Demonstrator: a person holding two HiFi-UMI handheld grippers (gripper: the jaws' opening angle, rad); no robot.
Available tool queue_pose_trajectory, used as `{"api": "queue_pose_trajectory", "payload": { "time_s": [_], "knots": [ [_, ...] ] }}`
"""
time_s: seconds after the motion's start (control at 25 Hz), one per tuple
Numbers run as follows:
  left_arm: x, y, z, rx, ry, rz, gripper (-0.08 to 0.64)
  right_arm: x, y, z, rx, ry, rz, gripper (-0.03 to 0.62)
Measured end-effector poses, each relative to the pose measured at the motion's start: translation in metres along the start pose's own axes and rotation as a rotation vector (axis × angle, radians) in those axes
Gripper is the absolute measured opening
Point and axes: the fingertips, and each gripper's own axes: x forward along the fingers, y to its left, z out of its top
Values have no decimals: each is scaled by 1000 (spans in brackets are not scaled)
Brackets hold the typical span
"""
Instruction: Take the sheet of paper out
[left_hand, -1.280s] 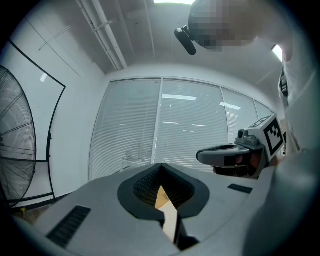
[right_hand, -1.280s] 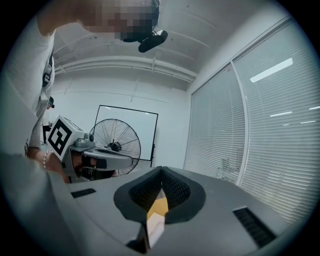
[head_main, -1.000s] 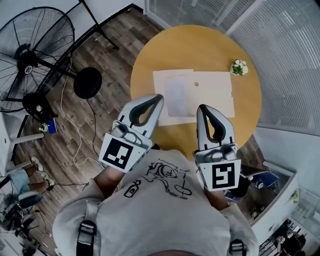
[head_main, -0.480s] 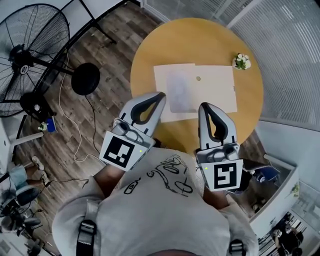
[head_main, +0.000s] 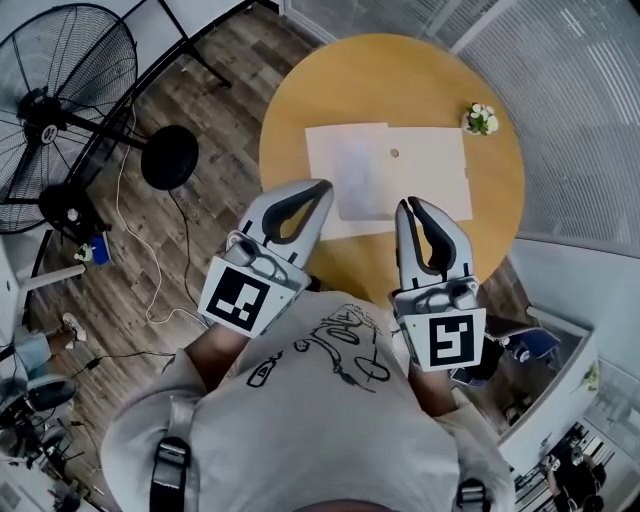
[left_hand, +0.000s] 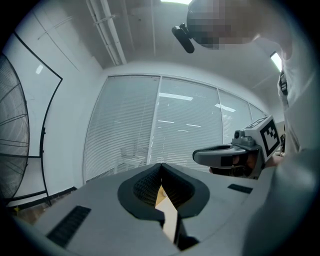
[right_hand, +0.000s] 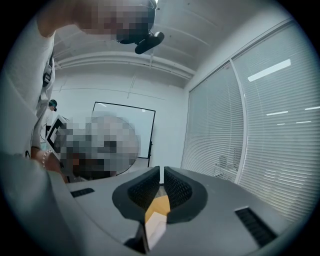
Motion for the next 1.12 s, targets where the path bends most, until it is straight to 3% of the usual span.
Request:
{"api": "queue_pose_trajectory", "payload": {
  "time_s": [0.24, 0.36, 1.12],
  "knots": [
    [-3, -11, 0, 7, -2, -7, 21, -3, -5, -22, -14, 35, 12, 49],
    [-5, -10, -1, 8, 0, -7, 21, 0, -8, -49, -46, 139, 24, 57],
    [-5, 1, -1, 10, -1, 9, 21, 53, -32, -196, 5, 377, 71, 107]
  ]
}}
